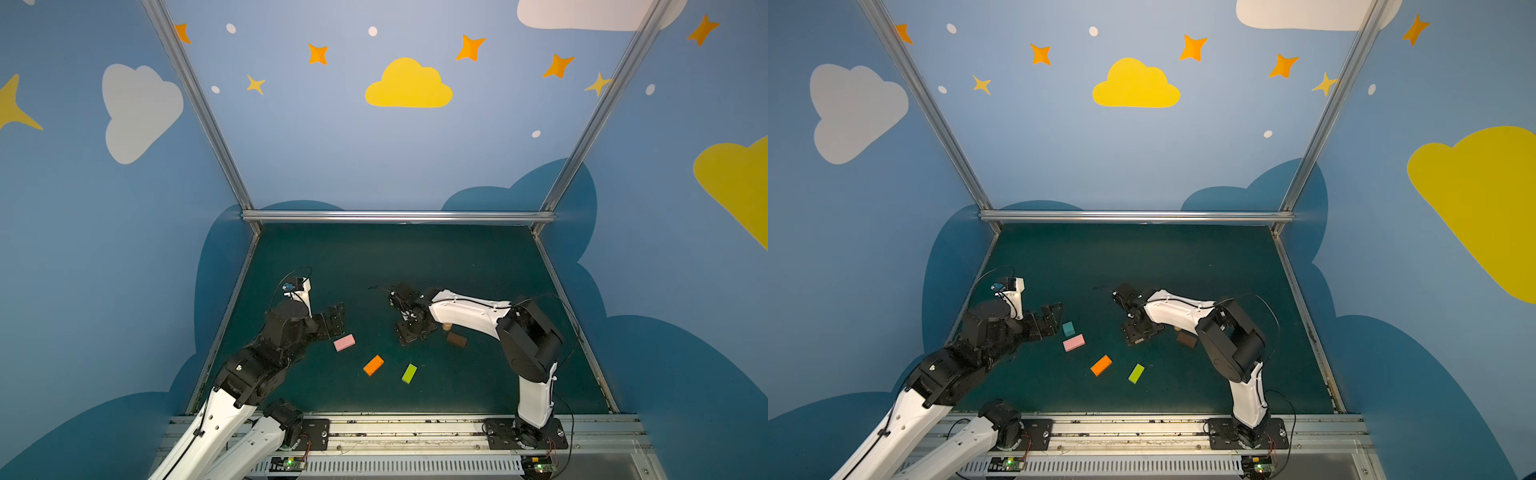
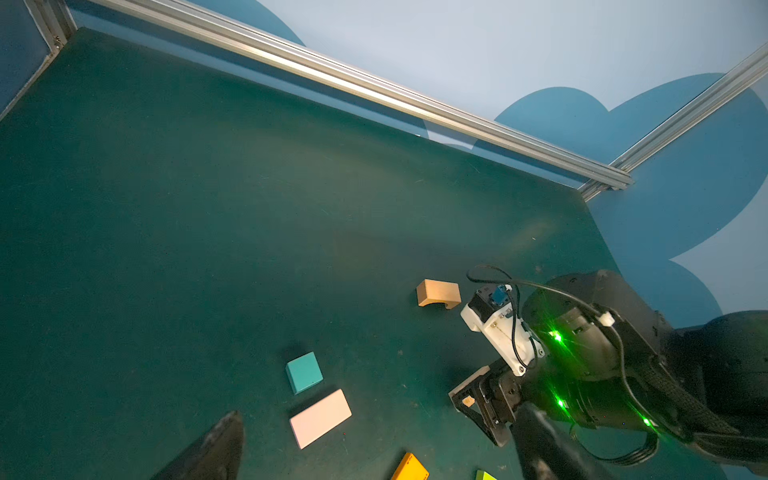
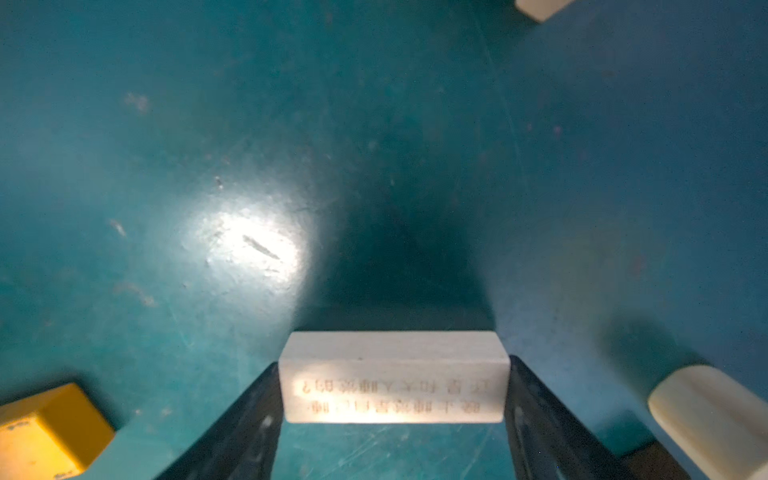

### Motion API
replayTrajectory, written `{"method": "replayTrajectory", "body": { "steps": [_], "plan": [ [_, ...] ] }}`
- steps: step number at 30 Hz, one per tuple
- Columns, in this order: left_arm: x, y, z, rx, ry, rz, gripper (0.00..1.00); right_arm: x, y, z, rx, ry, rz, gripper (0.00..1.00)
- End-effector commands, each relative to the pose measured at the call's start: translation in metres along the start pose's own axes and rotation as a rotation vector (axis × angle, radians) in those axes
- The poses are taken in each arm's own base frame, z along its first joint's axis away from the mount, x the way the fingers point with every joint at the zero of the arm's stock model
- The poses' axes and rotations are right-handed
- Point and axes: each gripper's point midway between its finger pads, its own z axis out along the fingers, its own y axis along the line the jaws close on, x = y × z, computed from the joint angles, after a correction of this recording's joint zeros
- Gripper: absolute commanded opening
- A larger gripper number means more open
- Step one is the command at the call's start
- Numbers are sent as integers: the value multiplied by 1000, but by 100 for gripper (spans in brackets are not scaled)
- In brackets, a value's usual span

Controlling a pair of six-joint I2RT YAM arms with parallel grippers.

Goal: Build the wood block tower

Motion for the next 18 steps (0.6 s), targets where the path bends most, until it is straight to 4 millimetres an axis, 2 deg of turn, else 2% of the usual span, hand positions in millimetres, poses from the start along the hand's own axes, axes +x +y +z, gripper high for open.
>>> {"method": "replayTrajectory", "body": {
  "steps": [1,18],
  "plan": [
    [3,5,1,-16,2,8,100,-2,0,-3,11,1,7,78],
    [3,5,0,-16,2,9,100,-1,0,-1,22,10,2,79]
  ]
}}
